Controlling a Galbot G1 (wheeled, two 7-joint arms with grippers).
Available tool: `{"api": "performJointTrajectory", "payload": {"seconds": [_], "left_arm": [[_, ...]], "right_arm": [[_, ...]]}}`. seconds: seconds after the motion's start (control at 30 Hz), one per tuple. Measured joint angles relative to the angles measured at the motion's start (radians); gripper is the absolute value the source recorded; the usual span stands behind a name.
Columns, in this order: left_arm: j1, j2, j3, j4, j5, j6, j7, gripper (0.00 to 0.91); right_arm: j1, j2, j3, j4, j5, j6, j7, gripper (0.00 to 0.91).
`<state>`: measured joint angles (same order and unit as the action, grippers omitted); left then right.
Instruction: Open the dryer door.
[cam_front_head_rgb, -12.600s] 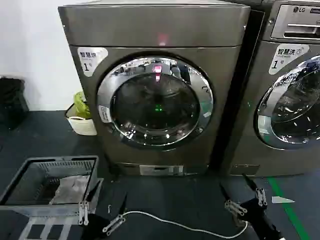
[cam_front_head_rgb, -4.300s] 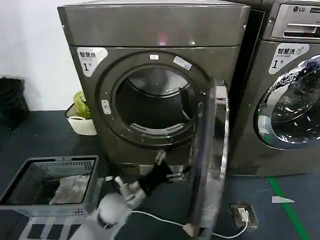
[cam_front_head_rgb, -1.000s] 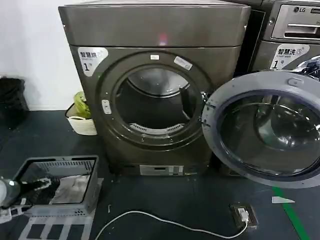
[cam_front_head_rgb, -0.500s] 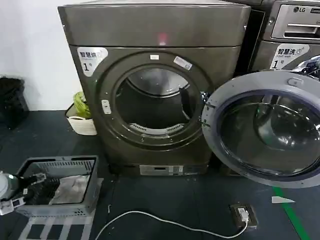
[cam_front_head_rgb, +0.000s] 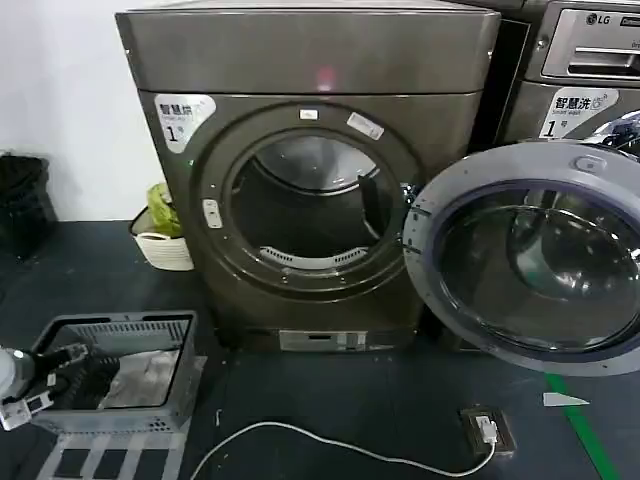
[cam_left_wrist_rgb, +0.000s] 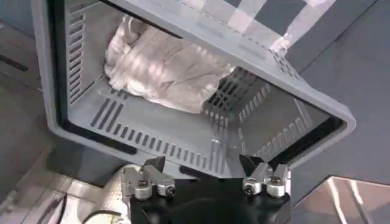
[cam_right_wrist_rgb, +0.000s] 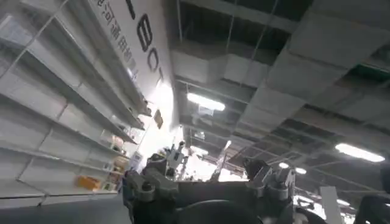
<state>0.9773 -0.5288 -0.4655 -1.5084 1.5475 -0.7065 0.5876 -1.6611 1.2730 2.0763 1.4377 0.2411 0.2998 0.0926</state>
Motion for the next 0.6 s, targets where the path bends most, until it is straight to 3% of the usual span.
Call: {"api": "performJointTrajectory", "payload": {"seconds": [0.6], "left_arm": [[0.013,0.002,-0.010,-0.002,-0.008,-0.001,-0.004,0.907]], "right_arm": [[-0.001,0.007,-0.002,0.004,0.000,0.001,-0.003,0.907]]}}
